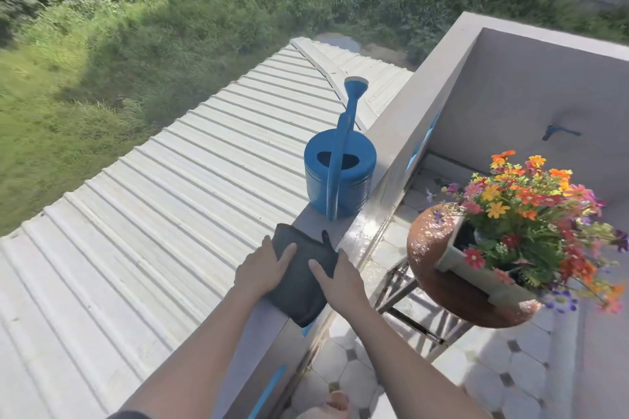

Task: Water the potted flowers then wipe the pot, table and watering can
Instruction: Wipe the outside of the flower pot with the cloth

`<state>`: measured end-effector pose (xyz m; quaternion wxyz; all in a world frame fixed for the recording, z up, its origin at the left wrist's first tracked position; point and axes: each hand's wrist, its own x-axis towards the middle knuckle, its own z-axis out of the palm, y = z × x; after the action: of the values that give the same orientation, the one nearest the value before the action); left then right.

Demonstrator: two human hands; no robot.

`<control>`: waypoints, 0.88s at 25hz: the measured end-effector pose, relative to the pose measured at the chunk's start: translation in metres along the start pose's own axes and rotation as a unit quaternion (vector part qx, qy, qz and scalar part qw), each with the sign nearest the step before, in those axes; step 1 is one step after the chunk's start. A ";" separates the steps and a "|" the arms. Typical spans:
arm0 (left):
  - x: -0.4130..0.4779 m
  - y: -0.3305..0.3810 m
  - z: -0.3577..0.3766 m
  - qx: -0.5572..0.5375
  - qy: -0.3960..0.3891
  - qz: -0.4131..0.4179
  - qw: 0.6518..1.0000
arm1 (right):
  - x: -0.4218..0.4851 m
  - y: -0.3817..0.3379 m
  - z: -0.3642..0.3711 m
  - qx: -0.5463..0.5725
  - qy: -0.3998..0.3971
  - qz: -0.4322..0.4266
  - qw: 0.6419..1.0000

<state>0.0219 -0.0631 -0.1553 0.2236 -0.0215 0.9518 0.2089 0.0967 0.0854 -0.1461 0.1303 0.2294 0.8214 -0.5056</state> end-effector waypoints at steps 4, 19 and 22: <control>-0.011 0.000 0.013 -0.090 0.135 0.080 0.984 | -0.005 -0.010 0.002 -0.037 0.088 0.004 0.995; -0.076 0.085 0.005 -0.590 -0.480 -0.121 0.637 | -0.093 0.017 -0.090 0.196 0.276 -0.142 0.930; -0.094 0.105 0.041 -0.589 -0.498 -0.083 0.632 | -0.104 0.049 -0.115 0.193 0.288 -0.142 0.927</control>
<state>0.1092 0.0446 -0.1066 0.6195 -0.1205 0.3651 0.6844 0.2127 0.1810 -0.0852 -0.2321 0.2671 0.7340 -0.5798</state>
